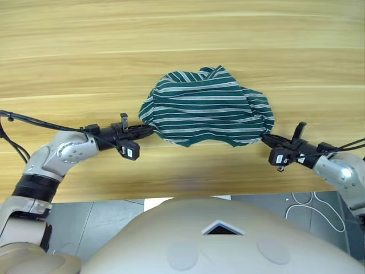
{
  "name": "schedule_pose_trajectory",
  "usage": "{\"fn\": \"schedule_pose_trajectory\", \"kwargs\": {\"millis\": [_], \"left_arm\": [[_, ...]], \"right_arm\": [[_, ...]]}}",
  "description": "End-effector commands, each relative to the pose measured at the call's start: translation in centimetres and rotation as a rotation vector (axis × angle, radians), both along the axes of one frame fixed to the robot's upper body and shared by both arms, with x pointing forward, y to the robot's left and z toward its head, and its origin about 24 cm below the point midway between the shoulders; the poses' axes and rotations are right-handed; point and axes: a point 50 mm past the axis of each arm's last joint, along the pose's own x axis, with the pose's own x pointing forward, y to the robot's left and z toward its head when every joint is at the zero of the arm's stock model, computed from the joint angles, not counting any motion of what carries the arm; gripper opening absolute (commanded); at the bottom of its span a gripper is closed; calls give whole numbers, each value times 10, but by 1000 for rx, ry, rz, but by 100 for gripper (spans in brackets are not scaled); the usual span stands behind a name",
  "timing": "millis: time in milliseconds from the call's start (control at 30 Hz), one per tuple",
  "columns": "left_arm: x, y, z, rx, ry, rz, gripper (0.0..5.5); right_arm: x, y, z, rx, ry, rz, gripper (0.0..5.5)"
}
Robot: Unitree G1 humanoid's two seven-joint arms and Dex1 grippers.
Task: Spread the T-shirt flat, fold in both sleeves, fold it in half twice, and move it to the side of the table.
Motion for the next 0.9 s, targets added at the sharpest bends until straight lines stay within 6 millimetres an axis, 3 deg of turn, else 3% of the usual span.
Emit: {"fn": "schedule_pose_trajectory", "kwargs": {"millis": [33,133,233,300,400,533,600,667,733,800,833,900], "left_arm": [[6,1,2,-2,-14,17,2],[17,4,16,-86,-75,58,2],[32,9,74,-366,-257,105,2],[28,15,107,-524,-306,98,2],[7,22,138,-638,-286,25,2],[-44,27,174,-792,-274,-164,2],[-56,32,173,-773,-253,-192,2],[-48,41,156,-592,-237,-102,2],[-10,65,119,-225,-235,127,2],[9,64,95,-89,-133,131,2],[13,54,89,-65,-66,67,2],[40,39,85,40,30,-19,2]], "right_arm": [[-2,-5,-2,-28,16,-1,0],[14,-3,17,42,-107,-45,0],[48,-2,74,257,-365,-105,0],[48,1,105,412,-449,-67,0],[18,7,137,602,-452,84,0],[-41,5,169,828,-408,376,0],[-51,-2,175,890,-377,429,0],[-48,-9,166,849,-303,426,0],[-15,-19,128,570,-171,274,0],[21,-27,91,259,-28,188,0],[36,-25,87,180,33,216,0],[83,-18,97,33,88,253,0]]}}
